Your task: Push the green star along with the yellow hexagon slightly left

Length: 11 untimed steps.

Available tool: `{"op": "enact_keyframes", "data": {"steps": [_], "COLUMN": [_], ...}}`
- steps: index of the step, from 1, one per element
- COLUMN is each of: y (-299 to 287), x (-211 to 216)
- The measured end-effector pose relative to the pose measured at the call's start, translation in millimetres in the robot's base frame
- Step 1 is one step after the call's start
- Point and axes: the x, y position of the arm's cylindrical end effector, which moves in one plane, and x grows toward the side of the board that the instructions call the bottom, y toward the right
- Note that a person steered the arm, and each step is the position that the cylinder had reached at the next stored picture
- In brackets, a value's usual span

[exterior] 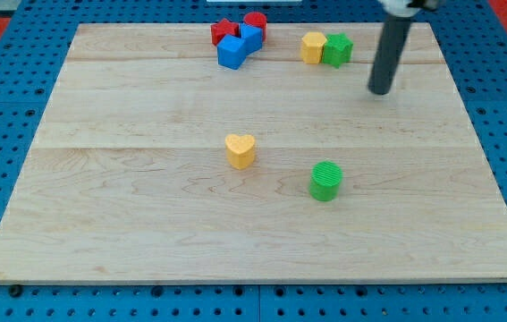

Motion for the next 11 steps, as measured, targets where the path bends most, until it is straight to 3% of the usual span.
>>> {"op": "enact_keyframes", "data": {"steps": [1, 2, 3, 4, 9, 11], "y": [37, 31, -47, -78, -118, -131], "x": [-57, -90, -76, -56, -47, -128]}}
